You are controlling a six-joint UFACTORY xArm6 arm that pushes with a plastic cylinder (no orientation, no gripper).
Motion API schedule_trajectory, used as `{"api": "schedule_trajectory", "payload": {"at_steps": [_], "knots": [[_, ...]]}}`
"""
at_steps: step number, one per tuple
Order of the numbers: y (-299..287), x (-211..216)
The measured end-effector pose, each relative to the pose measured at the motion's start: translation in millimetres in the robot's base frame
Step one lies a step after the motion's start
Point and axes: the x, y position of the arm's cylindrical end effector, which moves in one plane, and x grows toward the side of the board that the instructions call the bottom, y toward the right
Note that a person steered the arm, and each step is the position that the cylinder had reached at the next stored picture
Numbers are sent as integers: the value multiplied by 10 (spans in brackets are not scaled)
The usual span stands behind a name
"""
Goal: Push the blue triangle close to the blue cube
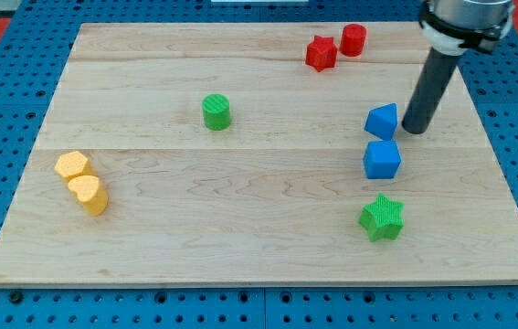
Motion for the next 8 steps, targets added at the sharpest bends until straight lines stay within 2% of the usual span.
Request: {"api": "schedule_trajectory", "payload": {"at_steps": [4, 5, 6, 7, 8], "knots": [[-396, 424], [-183, 228], [289, -340], [-189, -630], [-562, -508]]}}
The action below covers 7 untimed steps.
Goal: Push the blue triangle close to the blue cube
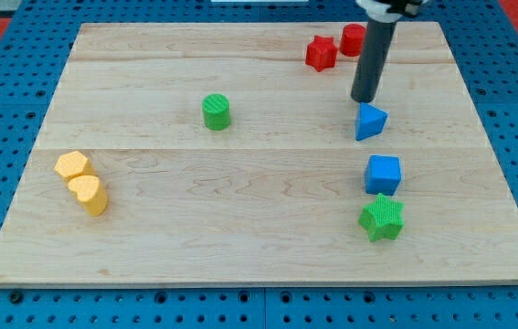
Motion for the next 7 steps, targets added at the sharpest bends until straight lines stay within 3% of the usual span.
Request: {"api": "schedule_trajectory", "payload": {"at_steps": [2, 4, 6, 7], "knots": [[57, 555], [69, 291], [20, 845], [-81, 744]]}}
